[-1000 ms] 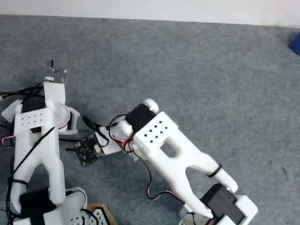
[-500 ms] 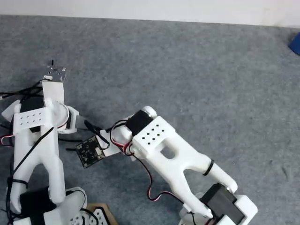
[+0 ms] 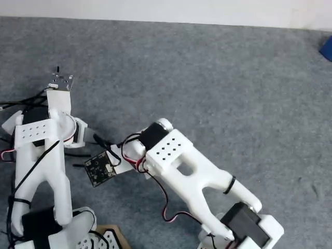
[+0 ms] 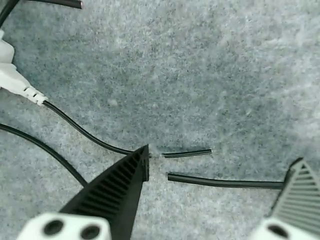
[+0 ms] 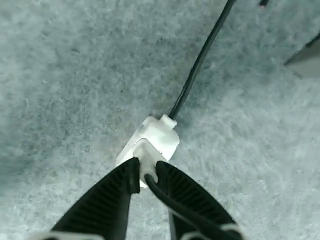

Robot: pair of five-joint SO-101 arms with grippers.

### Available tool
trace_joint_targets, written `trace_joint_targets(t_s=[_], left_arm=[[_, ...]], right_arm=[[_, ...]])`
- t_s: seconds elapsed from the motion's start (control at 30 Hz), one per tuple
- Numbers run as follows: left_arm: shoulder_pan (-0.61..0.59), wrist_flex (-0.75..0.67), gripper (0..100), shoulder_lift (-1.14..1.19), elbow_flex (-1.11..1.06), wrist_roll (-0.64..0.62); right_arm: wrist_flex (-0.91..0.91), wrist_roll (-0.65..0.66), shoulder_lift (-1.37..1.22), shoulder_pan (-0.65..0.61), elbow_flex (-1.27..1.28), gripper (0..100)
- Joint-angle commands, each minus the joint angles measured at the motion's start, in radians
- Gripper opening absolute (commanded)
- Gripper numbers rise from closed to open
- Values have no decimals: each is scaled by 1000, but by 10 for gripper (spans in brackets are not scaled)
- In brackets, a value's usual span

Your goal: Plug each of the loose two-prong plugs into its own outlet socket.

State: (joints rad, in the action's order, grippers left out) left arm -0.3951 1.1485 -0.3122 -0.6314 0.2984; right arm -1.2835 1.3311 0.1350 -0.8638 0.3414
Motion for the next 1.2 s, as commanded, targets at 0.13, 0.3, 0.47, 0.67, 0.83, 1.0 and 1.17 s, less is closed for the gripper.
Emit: trace_joint_targets(t_s=[0.13, 0.3, 0.47, 0.67, 0.83, 1.0, 1.17], left_arm=[[-36, 8, 403, 1, 36, 6], [-36, 8, 403, 1, 36, 6], [-33, 8, 403, 1, 36, 6], [-31, 8, 403, 1, 33, 6], [-31, 8, 403, 1, 31, 6], [-33, 8, 403, 1, 31, 6], [-35, 8, 403, 1, 30, 6]], right_arm=[[90, -5, -94, 41, -15, 9], [91, 5, -128, 47, -15, 9], [113, 5, -137, 97, -15, 9], [127, 5, -139, 99, -8, 9], [127, 5, -150, 102, -1, 9], [186, -5, -252, 101, 5, 9], [191, -26, -292, 101, 4, 9]])
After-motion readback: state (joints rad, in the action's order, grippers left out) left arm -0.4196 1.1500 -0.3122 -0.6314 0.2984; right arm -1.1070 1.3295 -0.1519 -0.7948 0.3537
